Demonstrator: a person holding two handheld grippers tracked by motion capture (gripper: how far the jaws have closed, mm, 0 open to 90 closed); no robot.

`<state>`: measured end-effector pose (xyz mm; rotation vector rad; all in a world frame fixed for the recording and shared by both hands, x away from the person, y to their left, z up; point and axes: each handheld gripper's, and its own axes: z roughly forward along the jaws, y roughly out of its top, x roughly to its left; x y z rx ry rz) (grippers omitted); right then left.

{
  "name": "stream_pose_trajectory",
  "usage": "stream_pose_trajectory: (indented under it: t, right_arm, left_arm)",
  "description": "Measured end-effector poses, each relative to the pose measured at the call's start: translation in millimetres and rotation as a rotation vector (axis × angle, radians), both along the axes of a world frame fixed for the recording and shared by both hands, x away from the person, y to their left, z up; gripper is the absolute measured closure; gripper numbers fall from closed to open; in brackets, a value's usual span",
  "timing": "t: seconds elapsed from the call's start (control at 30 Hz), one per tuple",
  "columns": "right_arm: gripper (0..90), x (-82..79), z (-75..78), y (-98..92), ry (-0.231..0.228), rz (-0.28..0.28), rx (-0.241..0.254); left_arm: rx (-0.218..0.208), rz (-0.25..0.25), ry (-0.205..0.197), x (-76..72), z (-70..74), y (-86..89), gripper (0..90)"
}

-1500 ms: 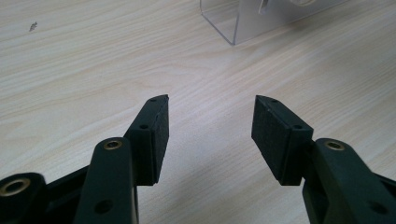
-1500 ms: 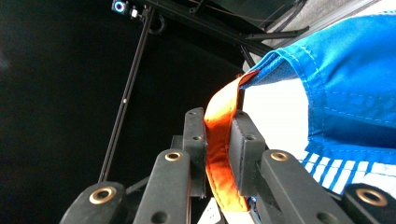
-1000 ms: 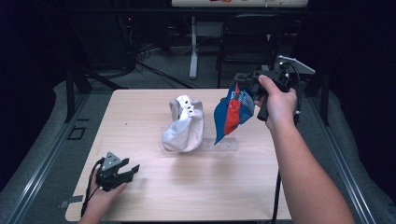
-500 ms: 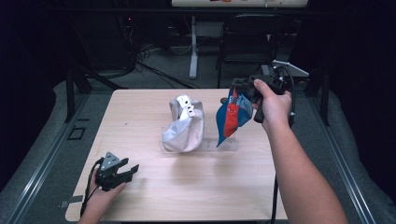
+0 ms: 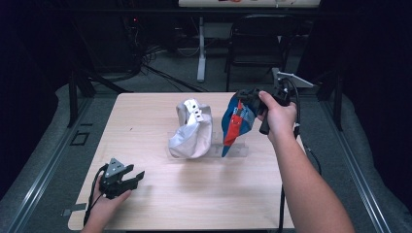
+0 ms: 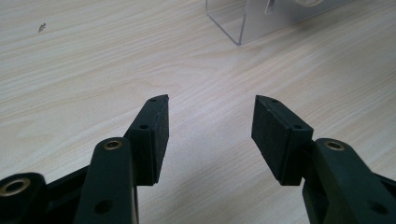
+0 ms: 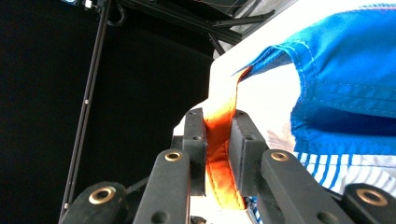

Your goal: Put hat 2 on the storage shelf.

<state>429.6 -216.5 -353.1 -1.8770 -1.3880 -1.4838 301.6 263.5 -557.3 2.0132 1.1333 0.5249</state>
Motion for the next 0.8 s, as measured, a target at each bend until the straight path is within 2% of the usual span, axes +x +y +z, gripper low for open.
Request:
stream_pose_trajectory:
  t: [0.23, 0.37, 0.8]
  right_arm:
    - [78.4, -1.1, -12.8, -0.3, 0.017, -0.006, 0.001]
    - [78.3, -1.9, -18.6, -1.6, 0.027, 0.008, -0.016]
    - [77.8, -7.9, -18.7, -9.4, 0.026, 0.003, -0.038]
  left_arm:
    - [-0.001, 0.004, -0.009, 0.2, -1.0, -0.9, 47.1]
    - [0.000, 0.005, -0.008, 0.5, -1.5, -1.3, 47.2]
    - [-0.003, 0.005, -0.006, 0.3, -2.0, -2.3, 47.1]
